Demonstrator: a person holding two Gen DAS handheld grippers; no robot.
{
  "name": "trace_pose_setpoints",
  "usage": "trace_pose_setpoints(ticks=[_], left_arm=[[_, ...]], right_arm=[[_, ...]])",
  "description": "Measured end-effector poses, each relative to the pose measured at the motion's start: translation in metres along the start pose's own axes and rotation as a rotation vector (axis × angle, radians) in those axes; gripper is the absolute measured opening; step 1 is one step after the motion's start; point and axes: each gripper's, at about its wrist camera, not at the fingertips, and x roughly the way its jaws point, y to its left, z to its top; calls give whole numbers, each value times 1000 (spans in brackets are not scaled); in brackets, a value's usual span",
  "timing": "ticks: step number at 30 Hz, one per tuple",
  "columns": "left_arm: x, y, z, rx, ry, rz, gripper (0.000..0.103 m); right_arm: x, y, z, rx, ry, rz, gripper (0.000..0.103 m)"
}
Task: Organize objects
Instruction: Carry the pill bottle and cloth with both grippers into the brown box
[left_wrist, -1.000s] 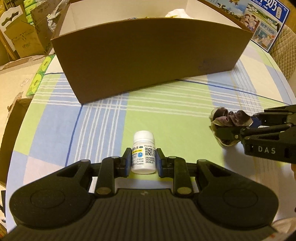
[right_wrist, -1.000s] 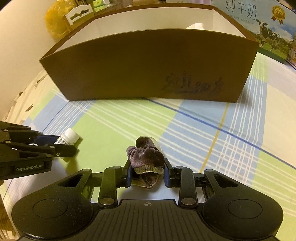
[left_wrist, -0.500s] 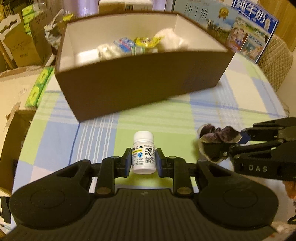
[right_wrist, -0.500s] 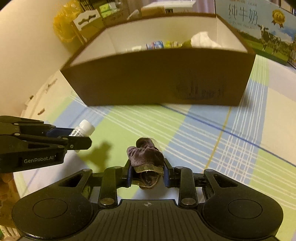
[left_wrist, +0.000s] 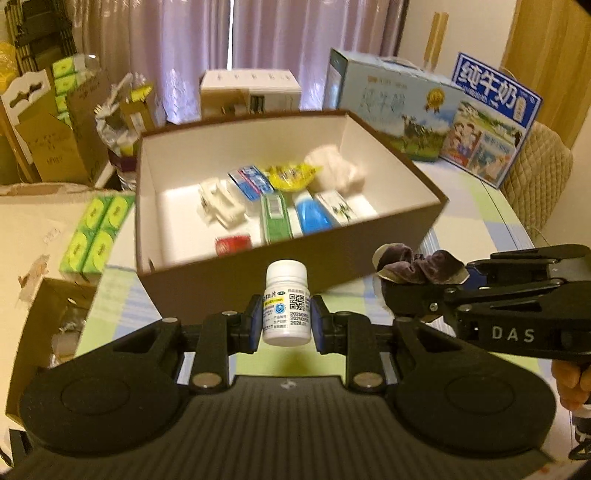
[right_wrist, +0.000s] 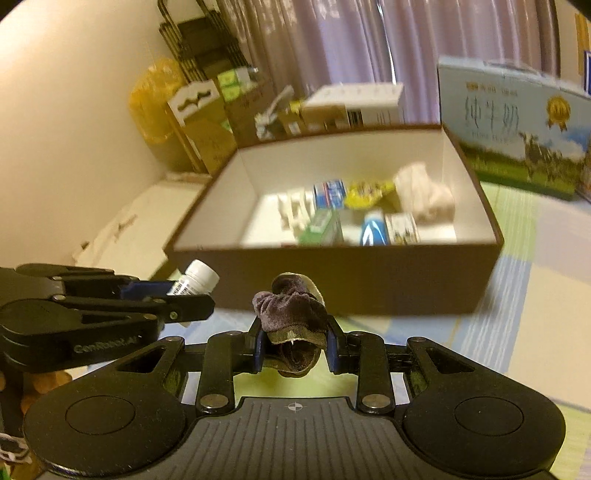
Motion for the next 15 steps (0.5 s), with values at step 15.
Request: trace_pose_setpoints(ticks=[15], left_arm=[[24,28,55,-22,-43,96,23]], right_arm=[[29,-4,64,-29,-70,-38,28]])
